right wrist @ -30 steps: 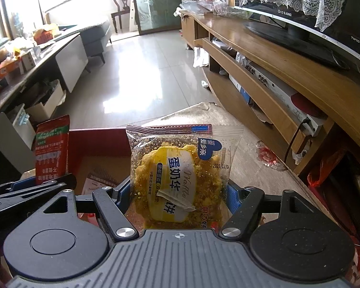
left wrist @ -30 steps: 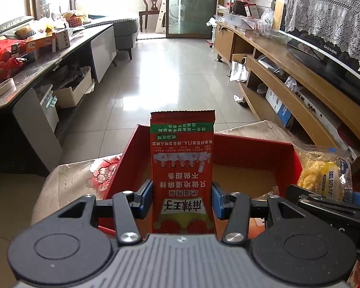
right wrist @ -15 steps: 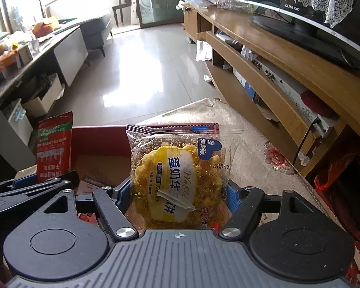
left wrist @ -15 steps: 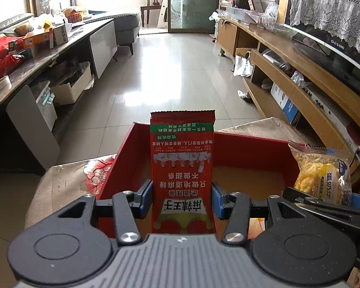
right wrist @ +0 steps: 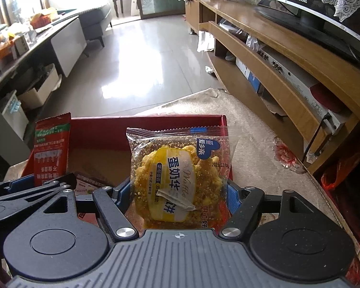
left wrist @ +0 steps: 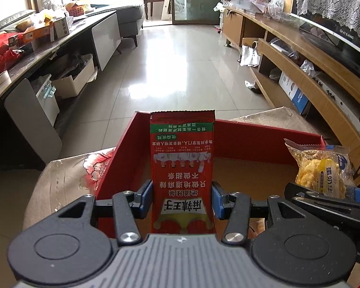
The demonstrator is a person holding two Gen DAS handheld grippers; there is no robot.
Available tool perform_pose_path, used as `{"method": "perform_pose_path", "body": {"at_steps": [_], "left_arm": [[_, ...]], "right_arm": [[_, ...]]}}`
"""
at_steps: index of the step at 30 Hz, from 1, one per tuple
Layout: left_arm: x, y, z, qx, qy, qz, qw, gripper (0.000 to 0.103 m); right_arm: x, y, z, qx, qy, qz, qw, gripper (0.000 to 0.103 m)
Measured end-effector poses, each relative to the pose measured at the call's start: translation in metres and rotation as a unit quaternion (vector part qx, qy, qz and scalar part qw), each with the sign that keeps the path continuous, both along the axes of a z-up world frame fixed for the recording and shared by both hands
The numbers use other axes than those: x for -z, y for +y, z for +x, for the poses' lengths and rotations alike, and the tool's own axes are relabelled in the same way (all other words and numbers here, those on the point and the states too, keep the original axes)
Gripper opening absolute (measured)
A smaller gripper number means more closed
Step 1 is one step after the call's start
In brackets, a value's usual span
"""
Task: Organize snacks
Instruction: 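Carry the red packet and the yellow bag with both tools over the red box, then open both tools to drop the red packet and yellow bag into the box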
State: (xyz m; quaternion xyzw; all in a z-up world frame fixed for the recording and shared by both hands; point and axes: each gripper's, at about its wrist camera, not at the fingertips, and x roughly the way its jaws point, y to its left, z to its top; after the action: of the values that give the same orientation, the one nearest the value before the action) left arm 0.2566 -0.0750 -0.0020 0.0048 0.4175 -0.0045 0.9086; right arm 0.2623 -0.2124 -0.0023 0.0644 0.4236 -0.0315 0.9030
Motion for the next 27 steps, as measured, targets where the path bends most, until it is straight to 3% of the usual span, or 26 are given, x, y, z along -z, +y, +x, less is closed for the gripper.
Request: {"method": "perform_pose_path", "body": {"at_steps": [19, 27], "left_arm": [[0.010, 0.001, 0.008, -0.006, 0.019, 0.012, 0.9997, 0.050], [0.005, 0.009, 0.006, -0.013, 0.016, 0.006, 0.9998, 0.057]], "right_arm": [[0.012, 0.009, 0.012, -0.007, 0.013, -0.012, 1.000, 0.082], [0.007, 0.008, 0.011, -0.007, 0.003, -0.011, 1.000, 0.083]]}}
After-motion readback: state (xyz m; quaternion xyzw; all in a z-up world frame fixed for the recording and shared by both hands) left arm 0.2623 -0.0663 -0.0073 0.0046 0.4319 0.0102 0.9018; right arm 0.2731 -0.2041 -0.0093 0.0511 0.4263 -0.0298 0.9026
